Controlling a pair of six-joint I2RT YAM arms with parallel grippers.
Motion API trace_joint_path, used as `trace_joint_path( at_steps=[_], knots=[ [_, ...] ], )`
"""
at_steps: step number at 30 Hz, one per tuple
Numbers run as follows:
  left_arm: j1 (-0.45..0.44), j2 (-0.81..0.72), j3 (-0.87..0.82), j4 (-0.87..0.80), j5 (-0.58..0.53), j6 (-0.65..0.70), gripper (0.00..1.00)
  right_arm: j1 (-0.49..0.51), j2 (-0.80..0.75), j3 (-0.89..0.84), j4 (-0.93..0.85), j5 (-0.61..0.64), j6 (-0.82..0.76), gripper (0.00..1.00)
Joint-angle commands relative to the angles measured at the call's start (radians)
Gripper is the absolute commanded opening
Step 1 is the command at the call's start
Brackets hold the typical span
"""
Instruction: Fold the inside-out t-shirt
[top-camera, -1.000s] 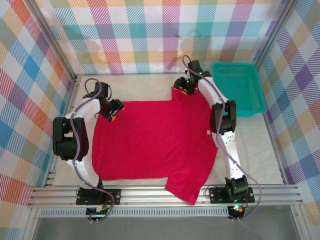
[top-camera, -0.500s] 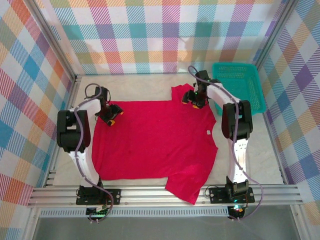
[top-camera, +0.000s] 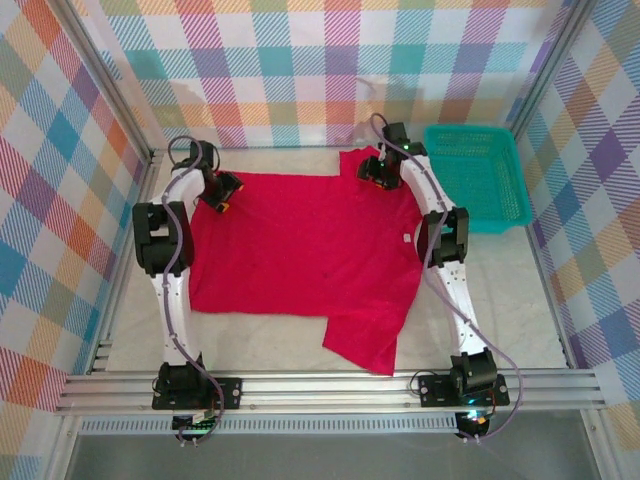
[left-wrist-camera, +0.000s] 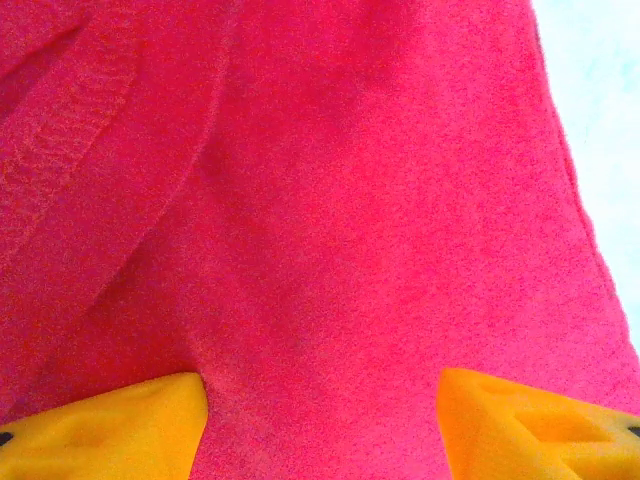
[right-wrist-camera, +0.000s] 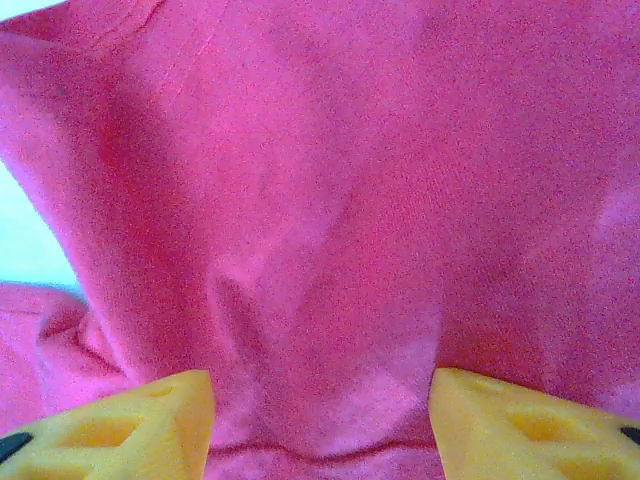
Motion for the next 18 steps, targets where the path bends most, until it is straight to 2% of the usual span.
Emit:
trace_joint_path(
  at_steps=[1,4,9,14,18],
  knots=[
    [0.04,0.027,0.066,-0.167,-0.093,0.034,0.64,-0.02,0.03,0.039,-0.101,-0.047,0.004,0.6],
    [0.041,-0.083,0.042,-0.2,-0.194,0.066,0.65,-0.012,-0.12,-0.127,-0.009,-0.073,0.008,0.6],
    [0.005,-0.309,-0.185,-0.162,-0.29,0.079,0.65,0.038,-0.329,-0.311,-0.004,-0.049,-0.042,0.61],
    [-0.048,-0.45,-0.412,-0.124,-0.219,0.074,0.61,0.088,-0.435,-0.456,-0.05,-0.064,-0.025,0.57],
    [-0.086,-0.531,-0.551,-0.092,-0.156,0.076,0.58,0.149,-0.536,-0.622,-0.004,-0.044,-0.004,0.54]
  ],
)
